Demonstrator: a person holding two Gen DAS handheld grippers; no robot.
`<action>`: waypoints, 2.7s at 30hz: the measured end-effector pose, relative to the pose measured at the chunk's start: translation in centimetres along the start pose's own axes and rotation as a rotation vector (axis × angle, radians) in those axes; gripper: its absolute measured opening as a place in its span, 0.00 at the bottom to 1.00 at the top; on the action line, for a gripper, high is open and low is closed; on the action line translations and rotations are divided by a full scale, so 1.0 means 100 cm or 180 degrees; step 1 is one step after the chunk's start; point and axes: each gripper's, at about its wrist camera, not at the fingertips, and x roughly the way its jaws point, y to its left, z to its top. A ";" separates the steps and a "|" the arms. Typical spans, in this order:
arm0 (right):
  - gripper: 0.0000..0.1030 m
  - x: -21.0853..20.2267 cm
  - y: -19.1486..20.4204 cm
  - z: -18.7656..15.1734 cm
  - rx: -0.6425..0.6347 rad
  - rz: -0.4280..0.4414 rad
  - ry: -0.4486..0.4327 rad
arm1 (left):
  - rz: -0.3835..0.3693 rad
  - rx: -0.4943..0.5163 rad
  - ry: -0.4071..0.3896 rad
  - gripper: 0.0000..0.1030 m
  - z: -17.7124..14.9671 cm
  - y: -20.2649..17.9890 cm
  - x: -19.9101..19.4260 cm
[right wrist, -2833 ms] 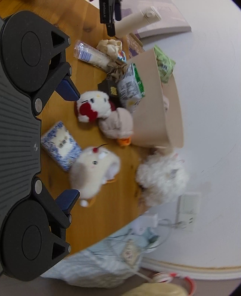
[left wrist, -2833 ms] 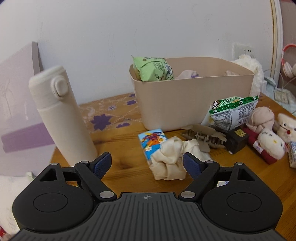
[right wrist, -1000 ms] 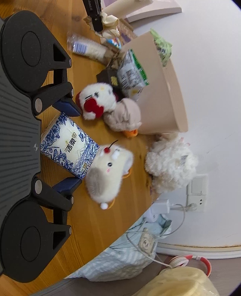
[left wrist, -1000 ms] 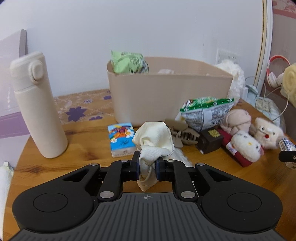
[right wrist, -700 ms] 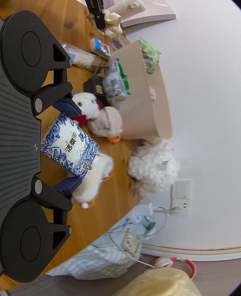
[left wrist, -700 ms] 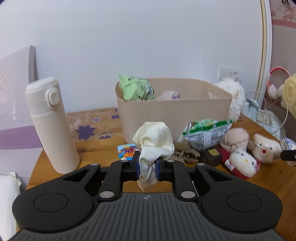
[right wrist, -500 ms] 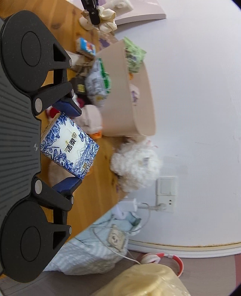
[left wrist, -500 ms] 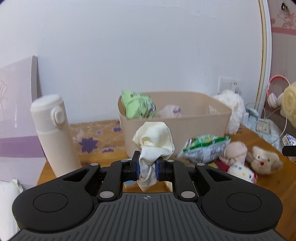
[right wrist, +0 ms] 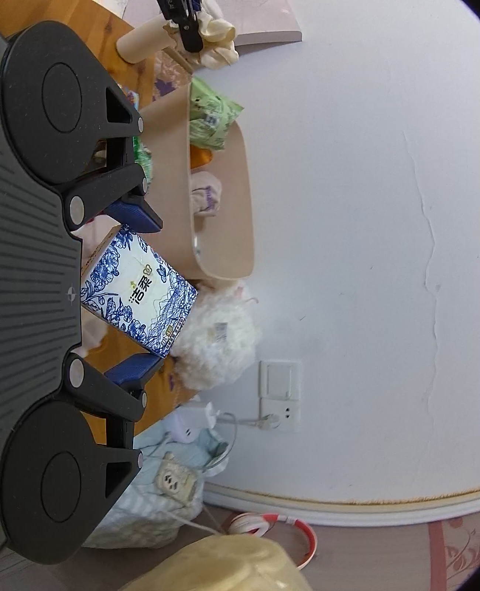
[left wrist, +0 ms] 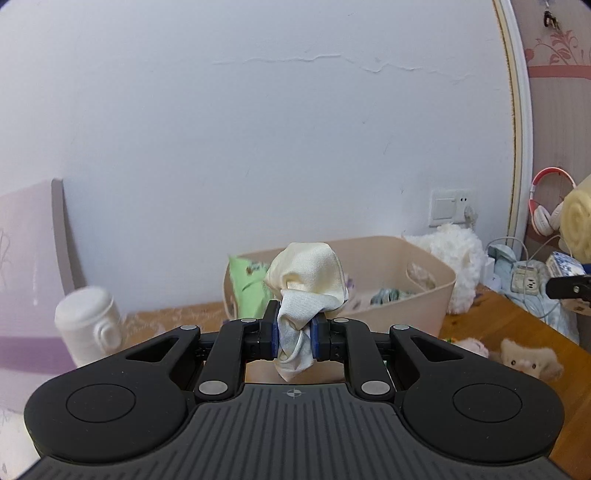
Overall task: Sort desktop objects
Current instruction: 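Lift the scrunchie and blue-white tissue pack and carry both over the bin, then open both tools to drop the scrunchie and tissue pack into the bin, then grasp the cartoon-printed tissue pack with the left tool while the right tool grasps the white plush toy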
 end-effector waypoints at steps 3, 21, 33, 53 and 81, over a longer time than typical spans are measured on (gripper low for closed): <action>0.68 0.007 0.001 0.013 0.0031 0.0151 0.0040 | -0.0079 -0.0055 0.0068 0.15 0.008 -0.001 0.008; 0.68 0.091 0.030 0.074 -0.0502 0.0211 0.0174 | 0.0113 0.0272 0.0106 0.15 0.032 -0.019 0.085; 0.68 0.168 0.068 0.069 -0.0770 0.0224 0.0507 | 0.0316 0.0414 0.0449 0.15 0.029 -0.033 0.151; 0.80 0.198 0.069 0.052 -0.0869 0.0246 0.0699 | 0.0132 0.0258 0.0730 0.69 0.015 -0.033 0.164; 1.00 0.043 0.002 0.029 -0.0602 0.0349 0.0134 | 0.0468 -0.0238 0.0614 0.86 -0.050 0.009 0.013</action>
